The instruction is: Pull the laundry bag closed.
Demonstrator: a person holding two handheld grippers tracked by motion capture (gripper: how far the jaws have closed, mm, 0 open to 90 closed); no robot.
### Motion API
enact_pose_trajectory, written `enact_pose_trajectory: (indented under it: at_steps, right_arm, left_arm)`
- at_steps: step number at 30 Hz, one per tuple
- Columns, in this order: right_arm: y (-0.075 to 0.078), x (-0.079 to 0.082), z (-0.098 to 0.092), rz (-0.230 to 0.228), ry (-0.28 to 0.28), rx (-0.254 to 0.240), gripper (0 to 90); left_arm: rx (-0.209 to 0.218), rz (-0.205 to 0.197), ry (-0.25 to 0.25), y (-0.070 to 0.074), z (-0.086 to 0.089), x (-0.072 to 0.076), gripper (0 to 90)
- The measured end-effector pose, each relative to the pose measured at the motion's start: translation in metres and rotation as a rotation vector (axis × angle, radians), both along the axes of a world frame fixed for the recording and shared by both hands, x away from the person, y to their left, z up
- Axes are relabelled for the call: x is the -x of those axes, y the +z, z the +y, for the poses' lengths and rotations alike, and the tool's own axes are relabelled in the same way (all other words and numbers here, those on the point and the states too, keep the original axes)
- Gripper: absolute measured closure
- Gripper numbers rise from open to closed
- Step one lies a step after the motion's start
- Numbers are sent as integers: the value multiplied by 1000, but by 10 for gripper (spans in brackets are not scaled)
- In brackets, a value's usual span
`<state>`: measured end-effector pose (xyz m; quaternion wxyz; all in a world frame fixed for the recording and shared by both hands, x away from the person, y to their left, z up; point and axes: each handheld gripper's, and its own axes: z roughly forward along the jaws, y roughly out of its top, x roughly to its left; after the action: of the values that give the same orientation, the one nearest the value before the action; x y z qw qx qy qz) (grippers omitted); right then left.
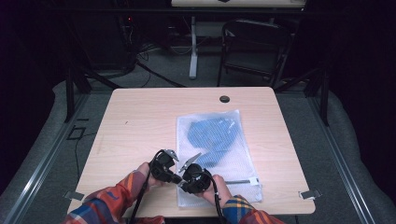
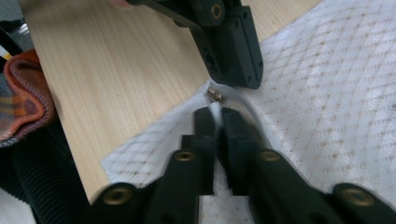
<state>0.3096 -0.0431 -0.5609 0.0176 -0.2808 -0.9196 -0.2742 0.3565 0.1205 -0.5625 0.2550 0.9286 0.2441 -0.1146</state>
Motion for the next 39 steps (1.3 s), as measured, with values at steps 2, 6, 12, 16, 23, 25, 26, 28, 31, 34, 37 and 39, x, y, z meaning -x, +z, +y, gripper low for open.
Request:
enact_pose_trajectory:
  at_steps: [2, 6, 12, 16, 23, 25, 26, 28, 31, 34, 37, 39]
  right_arm:
    - [0, -1, -2, 5, 4, 3, 869]
    - [0, -1, -2, 9, 2, -3, 867]
    - [-2, -3, -3, 20, -20, -33, 865]
    - [-3, -5, -4, 24, -24, -37, 856]
    - [-5, -5, -2, 31, -33, -55, 844]
    - [-5, -4, -2, 38, -38, -61, 863]
    - [-4, -5, -3, 42, -34, -52, 865]
    - [-4, -5, -4, 48, -47, -55, 866]
    - [-4, -6, -6, 49, -52, -55, 866]
    - [-4, -6, -5, 48, -51, -59, 866]
    - [-4, -5, -4, 44, -44, -64, 866]
    - [-4, -6, -5, 35, -39, -50, 865]
  left_arm:
    - [3, -2, 1, 0, 0, 0, 900]
    - [-2, -6, -2, 0, 0, 1, 900]
    - [-1, 21, 4, 6, 3, 1, 820]
    - [-26, 13, 7, 3, 3, 0, 876]
    - [-17, 9, 8, 2, 1, 3, 900]
    - [-23, 6, -2, 1, 1, 4, 900]
    - [-23, 6, -2, 1, 1, 4, 900]
    - [-56, -20, -45, 3, 1, 4, 900]
    - [-47, -9, -38, 3, 2, 3, 900]
    - [22, -25, 29, 7, 3, 1, 900]
    - [34, -61, 41, 5, -1, 0, 900]
    - [16, -60, 7, -1, -3, 1, 900]
